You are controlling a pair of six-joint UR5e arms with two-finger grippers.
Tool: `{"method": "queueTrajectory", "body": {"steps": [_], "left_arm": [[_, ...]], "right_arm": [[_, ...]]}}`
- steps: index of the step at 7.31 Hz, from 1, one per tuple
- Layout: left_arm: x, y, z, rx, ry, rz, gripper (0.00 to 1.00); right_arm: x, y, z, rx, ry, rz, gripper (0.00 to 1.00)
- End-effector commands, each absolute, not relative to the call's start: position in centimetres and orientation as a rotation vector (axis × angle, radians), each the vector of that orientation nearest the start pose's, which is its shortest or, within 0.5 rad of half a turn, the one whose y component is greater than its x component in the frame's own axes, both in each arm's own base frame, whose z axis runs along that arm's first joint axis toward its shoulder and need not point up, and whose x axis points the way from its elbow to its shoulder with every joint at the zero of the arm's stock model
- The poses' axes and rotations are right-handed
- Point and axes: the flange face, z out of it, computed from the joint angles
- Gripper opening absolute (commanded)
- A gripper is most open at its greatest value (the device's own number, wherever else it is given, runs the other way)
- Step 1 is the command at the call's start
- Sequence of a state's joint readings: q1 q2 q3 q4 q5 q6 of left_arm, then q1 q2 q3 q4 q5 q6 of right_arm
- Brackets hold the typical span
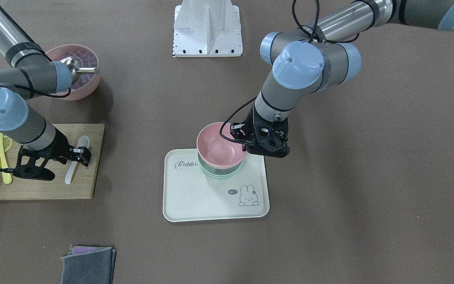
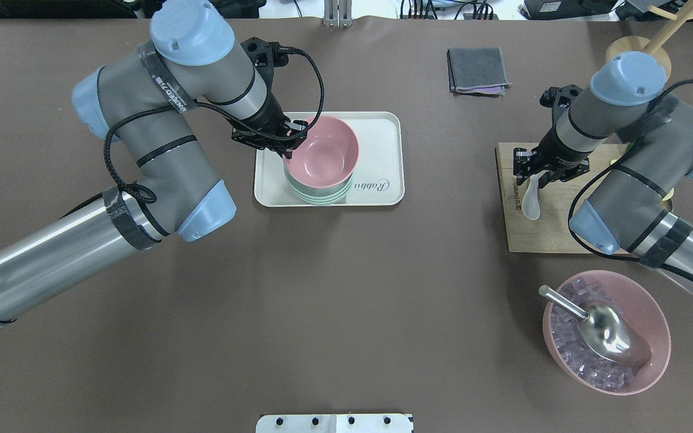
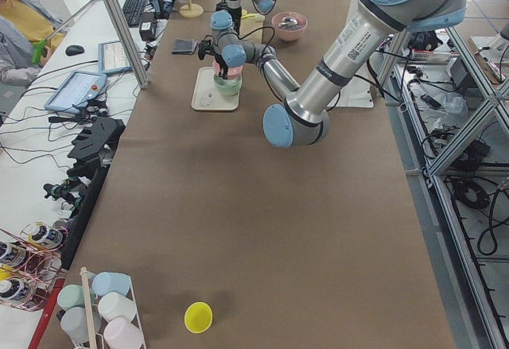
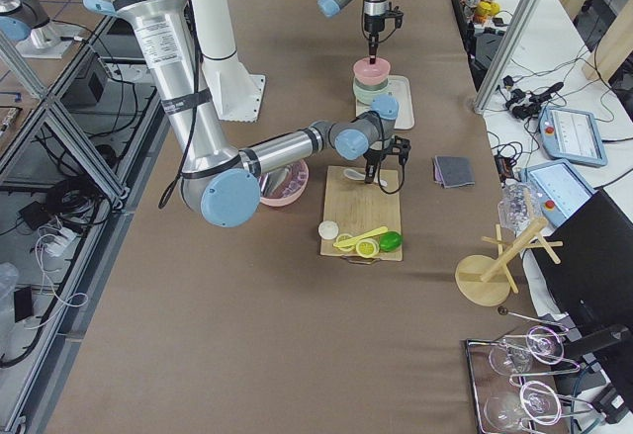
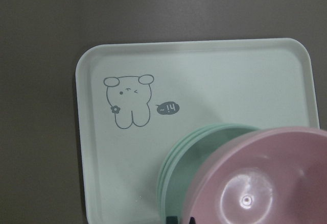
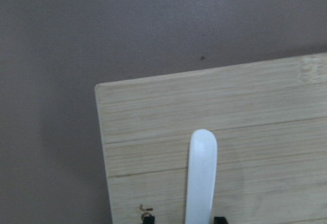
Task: Stack pink bowl on green and place spoon
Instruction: 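Release the pink bowl and withdraw the left gripper while the right gripper lifts the spoon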
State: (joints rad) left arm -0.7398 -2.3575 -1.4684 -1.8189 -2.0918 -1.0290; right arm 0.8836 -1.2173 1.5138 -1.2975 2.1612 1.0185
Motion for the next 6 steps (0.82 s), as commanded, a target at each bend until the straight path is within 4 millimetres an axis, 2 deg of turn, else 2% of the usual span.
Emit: {"method": "queueTrajectory", "body": {"steps": [1,2,3,4,5,6], "left_arm": [[50.4,-57.7,21.9,0.24,1.067,0.077,0.98],[49.3,-58.6,22.5,0.253,1.077,0.071,0.98],[46.4,-58.8,24.1,0.228,1.092,0.065,0.98],[41.2,-59.0,25.7,0.185,1.136,0.073,0.98],[35.4,-58.7,27.7,0.177,1.163,0.07,0.98],[30.0,-57.7,30.5,0.194,1.164,0.078,0.98]], "right_arm": [[-35.3,-55.3,46.0,-0.077,-0.801,0.152,0.0],[-34.6,-56.7,43.7,-0.054,-0.83,0.159,0.0],[-33.3,-58.0,41.7,-0.059,-0.869,0.17,0.0],[-32.9,-59.1,39.6,-0.041,-0.892,0.177,0.0],[-33.8,-60.0,36.1,-0.053,-0.912,0.229,0.0],[-35.0,-60.8,31.9,-0.072,-0.944,0.304,0.0]]}}
